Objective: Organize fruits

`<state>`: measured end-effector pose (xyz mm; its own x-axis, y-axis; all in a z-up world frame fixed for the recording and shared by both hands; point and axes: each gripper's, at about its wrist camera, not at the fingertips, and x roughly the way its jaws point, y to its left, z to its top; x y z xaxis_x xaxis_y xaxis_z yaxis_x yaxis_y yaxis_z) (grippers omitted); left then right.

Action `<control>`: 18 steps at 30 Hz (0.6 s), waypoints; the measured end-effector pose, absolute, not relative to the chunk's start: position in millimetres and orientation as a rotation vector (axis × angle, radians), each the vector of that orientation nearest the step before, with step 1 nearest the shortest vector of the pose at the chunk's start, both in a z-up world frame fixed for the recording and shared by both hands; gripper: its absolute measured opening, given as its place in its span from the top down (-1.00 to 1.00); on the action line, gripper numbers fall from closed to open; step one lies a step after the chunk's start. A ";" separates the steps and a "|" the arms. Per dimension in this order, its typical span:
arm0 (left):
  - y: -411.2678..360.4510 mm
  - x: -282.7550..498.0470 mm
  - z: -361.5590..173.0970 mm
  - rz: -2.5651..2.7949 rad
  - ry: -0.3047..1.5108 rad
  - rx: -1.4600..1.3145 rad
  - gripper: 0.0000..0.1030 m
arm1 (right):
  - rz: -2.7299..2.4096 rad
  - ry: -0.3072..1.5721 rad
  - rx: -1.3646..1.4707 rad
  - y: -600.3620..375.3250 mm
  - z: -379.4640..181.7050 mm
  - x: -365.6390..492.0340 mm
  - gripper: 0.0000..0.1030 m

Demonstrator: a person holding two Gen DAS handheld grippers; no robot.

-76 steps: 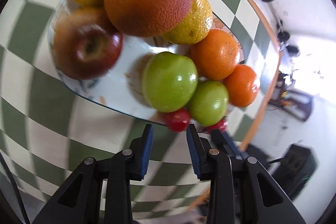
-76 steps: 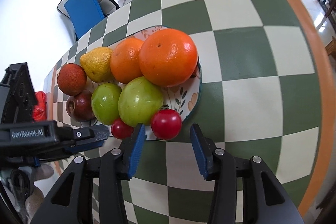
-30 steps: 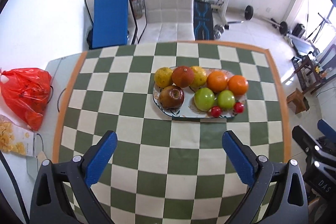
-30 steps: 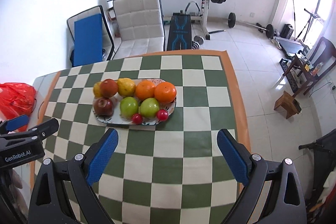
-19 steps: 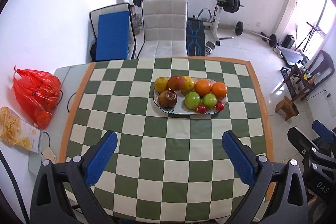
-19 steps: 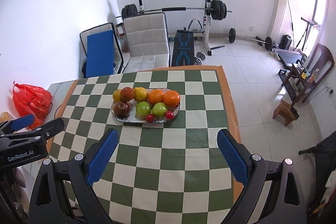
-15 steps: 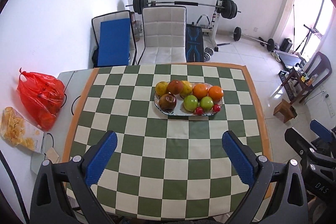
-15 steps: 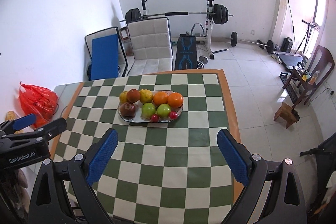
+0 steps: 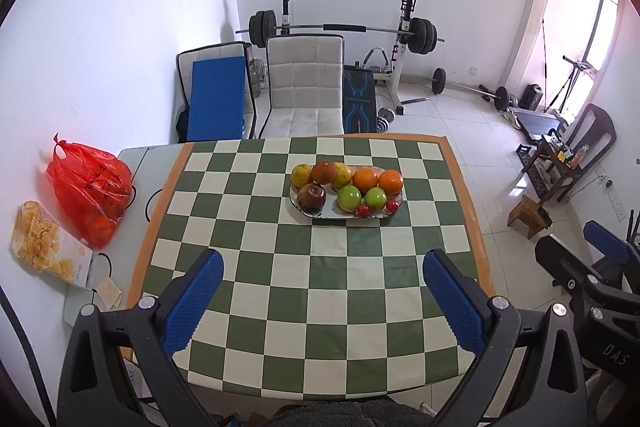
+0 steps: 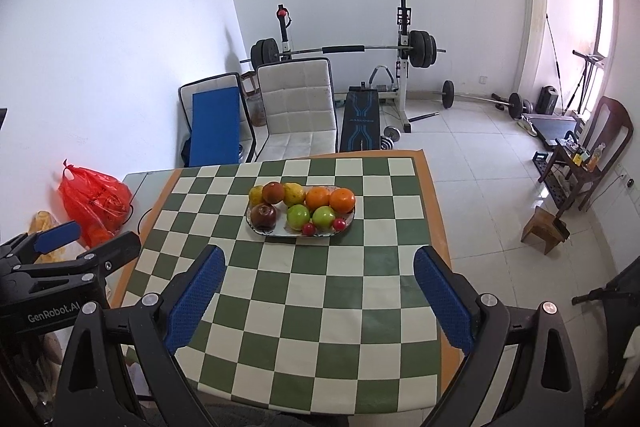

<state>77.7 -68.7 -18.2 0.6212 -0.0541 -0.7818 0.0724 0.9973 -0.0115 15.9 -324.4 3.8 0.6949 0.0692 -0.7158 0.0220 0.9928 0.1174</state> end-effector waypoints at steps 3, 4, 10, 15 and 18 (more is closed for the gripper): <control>-67.1 73.6 -14.1 -0.070 0.884 0.022 -0.99 | 0.026 0.803 0.124 -323.6 6.8 10.5 -0.90; -66.7 73.0 -13.3 -0.068 0.882 0.022 -0.99 | 0.026 0.804 0.124 -323.3 6.9 10.1 -0.90; -66.2 73.7 -13.7 -0.064 0.888 0.021 -0.99 | 0.029 0.803 0.128 -322.6 7.4 6.7 -0.90; -68.3 84.7 -17.4 -0.049 0.894 0.018 -0.99 | 0.034 0.807 0.118 -324.0 2.9 23.1 -0.90; -68.1 93.8 -20.6 -0.043 0.885 0.011 -0.99 | 0.030 0.810 0.116 -326.6 -5.1 39.5 -0.90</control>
